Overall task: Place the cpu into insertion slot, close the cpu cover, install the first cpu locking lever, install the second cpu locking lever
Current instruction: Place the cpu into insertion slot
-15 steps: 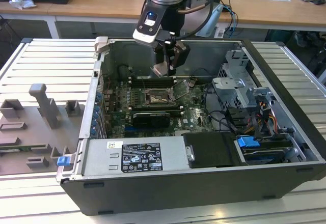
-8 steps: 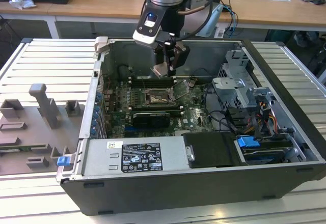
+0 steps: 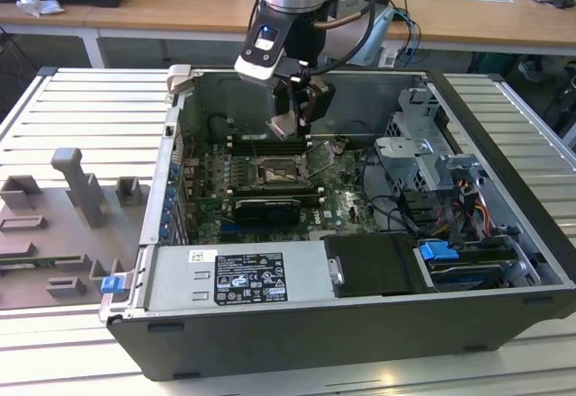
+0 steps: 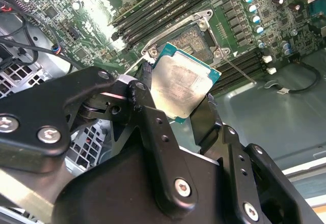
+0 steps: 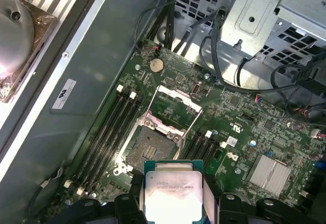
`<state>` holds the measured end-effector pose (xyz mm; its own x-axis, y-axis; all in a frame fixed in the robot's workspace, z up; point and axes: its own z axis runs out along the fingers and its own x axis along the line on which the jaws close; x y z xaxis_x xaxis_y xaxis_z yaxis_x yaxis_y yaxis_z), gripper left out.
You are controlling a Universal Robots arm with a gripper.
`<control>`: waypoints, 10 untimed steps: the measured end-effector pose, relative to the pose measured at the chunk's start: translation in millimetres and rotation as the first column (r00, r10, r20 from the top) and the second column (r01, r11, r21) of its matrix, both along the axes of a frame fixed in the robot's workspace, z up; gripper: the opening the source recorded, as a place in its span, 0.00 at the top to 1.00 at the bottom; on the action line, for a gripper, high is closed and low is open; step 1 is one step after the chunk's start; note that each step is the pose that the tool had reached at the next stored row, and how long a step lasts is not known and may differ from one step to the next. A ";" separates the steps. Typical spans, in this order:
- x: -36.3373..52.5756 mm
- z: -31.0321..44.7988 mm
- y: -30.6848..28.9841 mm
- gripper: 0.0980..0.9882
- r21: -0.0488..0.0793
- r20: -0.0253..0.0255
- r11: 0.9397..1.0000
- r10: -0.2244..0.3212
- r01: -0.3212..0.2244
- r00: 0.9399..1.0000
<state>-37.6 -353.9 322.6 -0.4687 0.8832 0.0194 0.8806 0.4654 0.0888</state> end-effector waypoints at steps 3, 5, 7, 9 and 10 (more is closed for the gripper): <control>0.0 -0.6 0.0 0.50 0.000 0.000 1.000 0.000 0.000 1.000; 0.0 -2.5 0.0 0.50 0.000 0.000 1.000 -0.002 0.002 1.000; 0.0 -3.2 0.0 0.50 0.000 0.000 1.000 -0.002 0.002 1.000; 0.0 -3.6 0.0 0.50 0.000 0.000 1.000 -0.002 0.002 1.000; 0.0 -3.7 0.0 0.50 0.000 0.000 1.000 -0.003 0.003 1.000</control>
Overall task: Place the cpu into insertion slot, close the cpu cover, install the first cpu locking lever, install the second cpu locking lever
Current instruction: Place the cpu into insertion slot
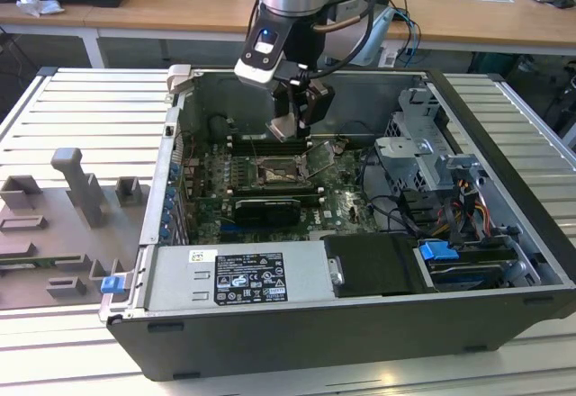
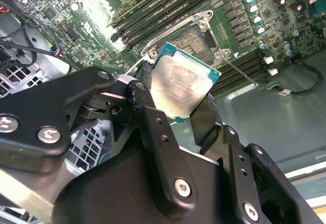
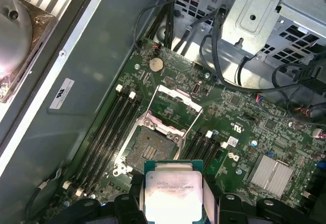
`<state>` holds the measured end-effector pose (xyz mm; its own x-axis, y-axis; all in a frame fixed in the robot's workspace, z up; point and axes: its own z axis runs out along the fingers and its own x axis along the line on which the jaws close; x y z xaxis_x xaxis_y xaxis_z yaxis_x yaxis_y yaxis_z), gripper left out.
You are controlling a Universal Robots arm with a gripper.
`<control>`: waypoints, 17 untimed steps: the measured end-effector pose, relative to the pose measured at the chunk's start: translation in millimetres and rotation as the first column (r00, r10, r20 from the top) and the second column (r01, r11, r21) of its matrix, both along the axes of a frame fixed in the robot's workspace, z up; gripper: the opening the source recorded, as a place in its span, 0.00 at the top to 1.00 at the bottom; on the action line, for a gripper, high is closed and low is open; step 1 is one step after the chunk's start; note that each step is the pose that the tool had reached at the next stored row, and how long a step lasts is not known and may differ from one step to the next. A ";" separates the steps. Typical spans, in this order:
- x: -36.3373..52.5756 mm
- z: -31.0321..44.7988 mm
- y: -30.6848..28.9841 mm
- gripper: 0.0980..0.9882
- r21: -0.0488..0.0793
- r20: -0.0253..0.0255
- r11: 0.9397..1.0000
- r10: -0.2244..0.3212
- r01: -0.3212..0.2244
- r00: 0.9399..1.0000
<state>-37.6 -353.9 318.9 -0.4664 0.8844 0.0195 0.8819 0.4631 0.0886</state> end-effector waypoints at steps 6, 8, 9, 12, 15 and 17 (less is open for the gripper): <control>0.0 -1.0 0.0 0.50 0.000 0.000 1.000 -0.001 0.001 1.000; 0.0 -1.4 0.0 0.50 0.000 0.000 1.000 -0.001 0.001 1.000; 0.0 -1.5 0.0 0.50 0.000 0.000 1.000 -0.001 0.001 1.000; 0.0 -2.2 0.0 0.50 0.000 0.000 1.000 -0.002 0.002 1.000; 0.0 -3.0 0.0 0.50 0.000 0.000 1.000 -0.002 0.002 1.000; 0.0 -3.7 0.0 0.50 0.000 0.000 1.000 -0.002 0.002 1.000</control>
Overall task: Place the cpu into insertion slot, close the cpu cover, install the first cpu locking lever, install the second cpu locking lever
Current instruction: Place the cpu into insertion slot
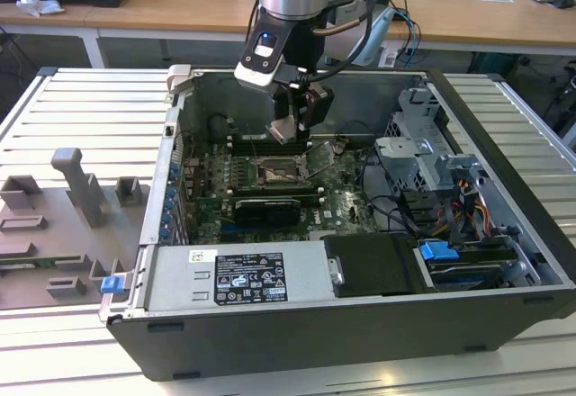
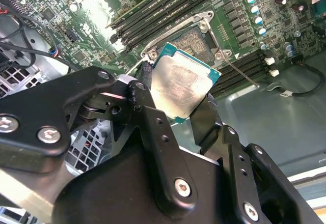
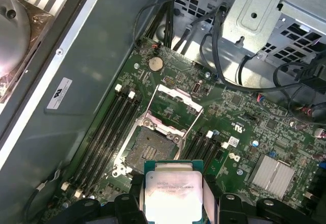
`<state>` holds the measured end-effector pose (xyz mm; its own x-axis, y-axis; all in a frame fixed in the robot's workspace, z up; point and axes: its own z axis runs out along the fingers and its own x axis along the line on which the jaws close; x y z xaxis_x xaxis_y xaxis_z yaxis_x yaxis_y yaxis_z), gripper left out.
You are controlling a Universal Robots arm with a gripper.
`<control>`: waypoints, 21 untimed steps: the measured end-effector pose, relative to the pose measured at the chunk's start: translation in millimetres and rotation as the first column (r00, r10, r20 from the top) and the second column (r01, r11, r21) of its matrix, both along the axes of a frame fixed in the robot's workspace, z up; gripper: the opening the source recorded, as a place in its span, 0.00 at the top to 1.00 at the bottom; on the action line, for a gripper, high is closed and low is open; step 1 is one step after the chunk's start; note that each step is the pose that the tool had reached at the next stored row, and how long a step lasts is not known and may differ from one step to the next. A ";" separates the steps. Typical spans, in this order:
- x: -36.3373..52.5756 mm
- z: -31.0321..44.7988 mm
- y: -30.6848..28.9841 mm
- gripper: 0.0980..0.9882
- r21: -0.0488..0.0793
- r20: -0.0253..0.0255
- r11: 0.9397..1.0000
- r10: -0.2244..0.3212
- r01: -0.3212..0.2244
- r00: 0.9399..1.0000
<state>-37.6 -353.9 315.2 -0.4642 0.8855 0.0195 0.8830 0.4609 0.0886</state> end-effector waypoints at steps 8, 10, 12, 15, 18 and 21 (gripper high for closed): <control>0.0 -1.5 0.0 0.50 0.000 0.000 1.000 -0.001 0.001 1.000; 0.0 -1.9 0.0 0.50 0.000 0.000 1.000 -0.001 0.001 1.000; 0.0 -2.2 0.0 0.50 0.000 0.000 1.000 -0.001 0.001 1.000; 0.0 -2.8 0.0 0.50 0.000 0.000 1.000 -0.002 0.002 1.000; 0.0 -3.2 0.0 0.50 0.000 0.000 1.000 -0.002 0.002 1.000; 0.0 -3.8 0.0 0.50 0.000 0.000 1.000 -0.003 0.003 1.000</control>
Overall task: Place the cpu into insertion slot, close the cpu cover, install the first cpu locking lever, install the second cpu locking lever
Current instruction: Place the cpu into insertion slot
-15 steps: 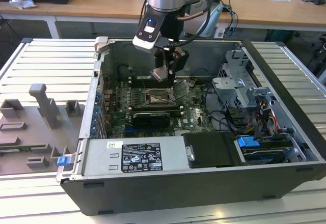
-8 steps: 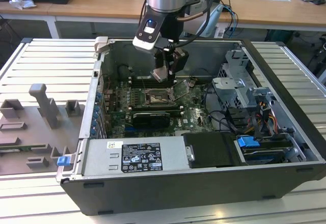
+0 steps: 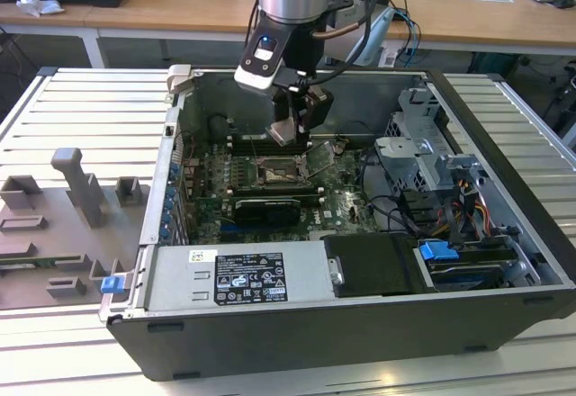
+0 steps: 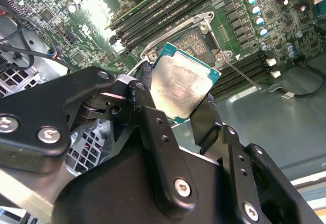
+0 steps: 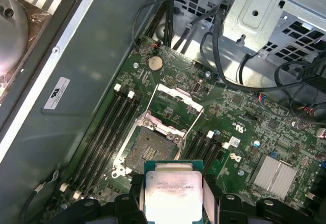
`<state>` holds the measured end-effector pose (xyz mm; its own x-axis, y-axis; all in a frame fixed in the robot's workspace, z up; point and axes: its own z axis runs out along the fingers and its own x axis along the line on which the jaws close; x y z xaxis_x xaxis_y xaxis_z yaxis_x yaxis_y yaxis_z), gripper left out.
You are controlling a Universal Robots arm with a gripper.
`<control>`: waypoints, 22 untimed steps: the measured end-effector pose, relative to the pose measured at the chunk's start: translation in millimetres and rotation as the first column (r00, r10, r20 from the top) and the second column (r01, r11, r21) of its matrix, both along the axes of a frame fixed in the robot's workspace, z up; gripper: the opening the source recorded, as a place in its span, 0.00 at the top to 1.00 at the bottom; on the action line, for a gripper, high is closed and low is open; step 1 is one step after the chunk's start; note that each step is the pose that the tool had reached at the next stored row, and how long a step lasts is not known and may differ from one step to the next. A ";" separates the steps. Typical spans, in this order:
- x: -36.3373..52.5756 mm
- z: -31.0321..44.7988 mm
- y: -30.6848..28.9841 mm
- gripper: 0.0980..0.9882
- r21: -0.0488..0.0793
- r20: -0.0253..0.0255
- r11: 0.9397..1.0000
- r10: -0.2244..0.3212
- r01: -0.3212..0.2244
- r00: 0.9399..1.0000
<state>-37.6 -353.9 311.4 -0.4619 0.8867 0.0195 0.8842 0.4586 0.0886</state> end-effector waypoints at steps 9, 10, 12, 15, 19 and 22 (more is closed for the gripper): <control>0.0 -1.9 0.0 0.50 0.000 0.000 1.000 -0.001 0.001 1.000; 0.0 -2.0 0.0 0.50 0.000 0.000 1.000 -0.001 0.001 1.000; 0.0 -2.4 0.0 0.50 0.000 0.000 1.000 -0.002 0.002 1.000; 0.0 -2.9 0.0 0.50 0.000 0.000 1.000 -0.002 0.002 1.000; 0.0 -3.9 0.0 0.50 0.000 0.000 1.000 -0.002 0.002 1.000; 0.0 -4.6 0.0 0.50 0.000 0.000 1.000 -0.003 0.003 1.000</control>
<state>-37.6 -353.9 306.8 -0.4593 0.8880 0.0195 0.8855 0.4561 0.0886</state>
